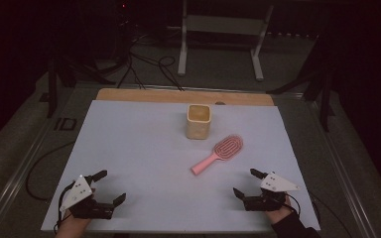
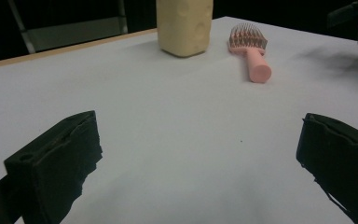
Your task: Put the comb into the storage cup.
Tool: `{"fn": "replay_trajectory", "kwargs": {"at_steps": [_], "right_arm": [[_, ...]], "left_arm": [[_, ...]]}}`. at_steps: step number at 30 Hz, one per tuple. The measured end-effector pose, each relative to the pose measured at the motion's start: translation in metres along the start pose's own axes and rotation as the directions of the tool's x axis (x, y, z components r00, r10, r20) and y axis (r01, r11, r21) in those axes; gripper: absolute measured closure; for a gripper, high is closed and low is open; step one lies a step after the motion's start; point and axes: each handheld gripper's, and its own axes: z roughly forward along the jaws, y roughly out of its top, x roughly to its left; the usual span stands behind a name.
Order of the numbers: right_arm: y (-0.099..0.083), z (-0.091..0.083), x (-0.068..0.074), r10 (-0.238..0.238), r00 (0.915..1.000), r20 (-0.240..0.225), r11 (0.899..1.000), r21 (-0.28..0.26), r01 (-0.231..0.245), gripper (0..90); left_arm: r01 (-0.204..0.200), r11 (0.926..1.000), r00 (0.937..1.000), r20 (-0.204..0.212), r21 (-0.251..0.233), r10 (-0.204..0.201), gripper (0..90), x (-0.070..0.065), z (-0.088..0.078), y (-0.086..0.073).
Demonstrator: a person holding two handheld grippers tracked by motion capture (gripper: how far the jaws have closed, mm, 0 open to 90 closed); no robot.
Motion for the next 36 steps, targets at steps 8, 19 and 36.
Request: {"fn": "replay_trajectory", "kwargs": {"at_steps": [8, 19, 36], "right_arm": [[0.002, -0.001, 0.003, -0.036, 0.9993, -0.007, 0.999, 0.015, 0.036, 8.9], [0.01, -0.001, 0.011, -0.069, 0.9958, -0.06, 0.997, 0.036, 0.071, 8.0], [0.034, -0.015, 0.021, -0.078, 0.9961, -0.043, 0.996, 0.04, 0.08, 8.1]], "left_arm": [[0.005, 0.9999, 1.0, -0.006, -0.01, -0.005, 0.0, 0.001, -0.001, 0.002], [0.006, 0.9999, 1.0, -0.004, -0.013, -0.006, 0.0, 0.0, -0.003, 0.001], [0.003, 0.9999, 1.0, -0.008, -0.015, -0.003, 0.0, 0.0, -0.003, 0.002]]}}
